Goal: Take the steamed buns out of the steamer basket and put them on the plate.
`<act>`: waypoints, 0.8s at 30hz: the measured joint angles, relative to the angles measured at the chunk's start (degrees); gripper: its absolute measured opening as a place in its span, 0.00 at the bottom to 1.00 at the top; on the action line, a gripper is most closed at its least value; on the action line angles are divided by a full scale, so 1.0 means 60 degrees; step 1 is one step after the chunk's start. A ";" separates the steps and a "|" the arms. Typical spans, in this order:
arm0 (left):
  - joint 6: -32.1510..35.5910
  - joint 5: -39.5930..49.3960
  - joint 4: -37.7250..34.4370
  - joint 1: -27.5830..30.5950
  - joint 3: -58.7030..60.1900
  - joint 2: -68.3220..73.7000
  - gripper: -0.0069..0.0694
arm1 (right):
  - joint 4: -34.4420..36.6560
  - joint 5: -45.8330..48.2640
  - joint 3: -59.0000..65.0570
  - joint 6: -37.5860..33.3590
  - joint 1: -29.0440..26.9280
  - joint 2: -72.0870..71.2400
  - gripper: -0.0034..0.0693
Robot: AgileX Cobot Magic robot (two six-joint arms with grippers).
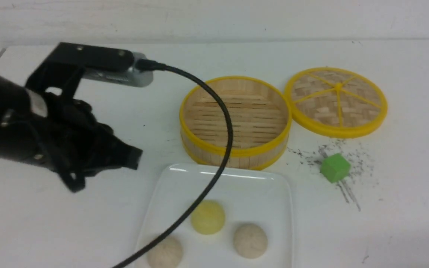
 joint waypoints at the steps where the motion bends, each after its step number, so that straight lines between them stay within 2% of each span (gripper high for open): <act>1: -0.0134 0.0157 0.0192 0.0000 0.0000 -0.0386 0.09 | 0.0000 0.0000 0.0000 0.0000 0.0106 0.0000 0.08; 8: -0.1520 0.2057 0.2074 0.0000 0.0032 -0.2791 0.09 | 0.0000 0.0000 0.0000 0.0000 0.0389 0.0000 0.09; 13: -0.2185 0.2611 0.2403 0.0000 0.0837 -0.4731 0.09 | 0.0000 0.0000 0.0000 0.0000 0.0389 0.0000 0.10; 16: -0.2621 0.1788 0.2495 0.0000 0.1831 -0.6147 0.09 | 0.0000 0.0003 0.0000 0.0000 0.0389 0.0000 0.10; 18: -0.3393 0.0470 0.2509 0.0000 0.2846 -0.7374 0.09 | 0.0000 0.0003 0.0000 0.0000 0.0389 0.0000 0.10; 24: -0.4782 -0.1691 0.2689 0.0000 0.4284 -0.8492 0.10 | 0.0000 0.0003 0.0000 0.0000 0.0389 0.0000 0.11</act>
